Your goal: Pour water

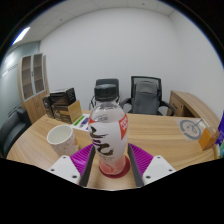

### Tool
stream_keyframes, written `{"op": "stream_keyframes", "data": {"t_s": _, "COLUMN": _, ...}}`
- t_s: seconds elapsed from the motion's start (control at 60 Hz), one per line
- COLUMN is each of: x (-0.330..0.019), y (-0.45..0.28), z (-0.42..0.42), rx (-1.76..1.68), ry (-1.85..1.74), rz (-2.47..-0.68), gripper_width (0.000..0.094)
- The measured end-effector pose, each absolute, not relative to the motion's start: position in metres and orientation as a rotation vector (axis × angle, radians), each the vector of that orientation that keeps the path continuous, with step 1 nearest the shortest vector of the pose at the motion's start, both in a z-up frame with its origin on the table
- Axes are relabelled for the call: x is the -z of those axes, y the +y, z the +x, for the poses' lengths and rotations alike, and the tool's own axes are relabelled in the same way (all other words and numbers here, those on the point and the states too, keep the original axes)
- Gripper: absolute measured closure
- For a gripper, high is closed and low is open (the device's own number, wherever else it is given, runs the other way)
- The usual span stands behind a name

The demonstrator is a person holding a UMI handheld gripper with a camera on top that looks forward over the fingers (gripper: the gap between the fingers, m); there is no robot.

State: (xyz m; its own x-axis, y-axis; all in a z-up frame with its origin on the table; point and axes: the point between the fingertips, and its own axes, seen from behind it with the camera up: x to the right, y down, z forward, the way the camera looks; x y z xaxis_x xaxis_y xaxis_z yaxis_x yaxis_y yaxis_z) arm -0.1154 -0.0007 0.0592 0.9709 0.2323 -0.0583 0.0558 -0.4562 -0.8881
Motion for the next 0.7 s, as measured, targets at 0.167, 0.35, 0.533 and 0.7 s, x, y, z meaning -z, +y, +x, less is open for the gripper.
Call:
{"op": "stream_keyframes", "data": {"t_s": 0.167, "x": -0.079, "y": -0.033, "z": -0.098, "rx": -0.12, "ry": -0.152, "rz": -2.106, "gripper_width": 0.0072}}
{"op": "stream_keyframes", "data": {"t_s": 0.35, "x": -0.128, "y": -0.104, "z": -0.092, "rx": -0.048, "ry": -0.089, "rz": -2.131, "gripper_width": 0.0079}}
{"op": "stream_keyframes", "data": {"t_s": 0.533, "x": -0.167, "y": -0.167, "z": -0.099, "rx": 0.009, "ry": -0.017, "rz": -2.136, "gripper_width": 0.0082}}
{"op": "stream_keyframes", "data": {"t_s": 0.7, "x": -0.189, "y": -0.195, "z": -0.103, "rx": 0.05, "ry": 0.018, "rz": -2.12, "gripper_width": 0.0079}}
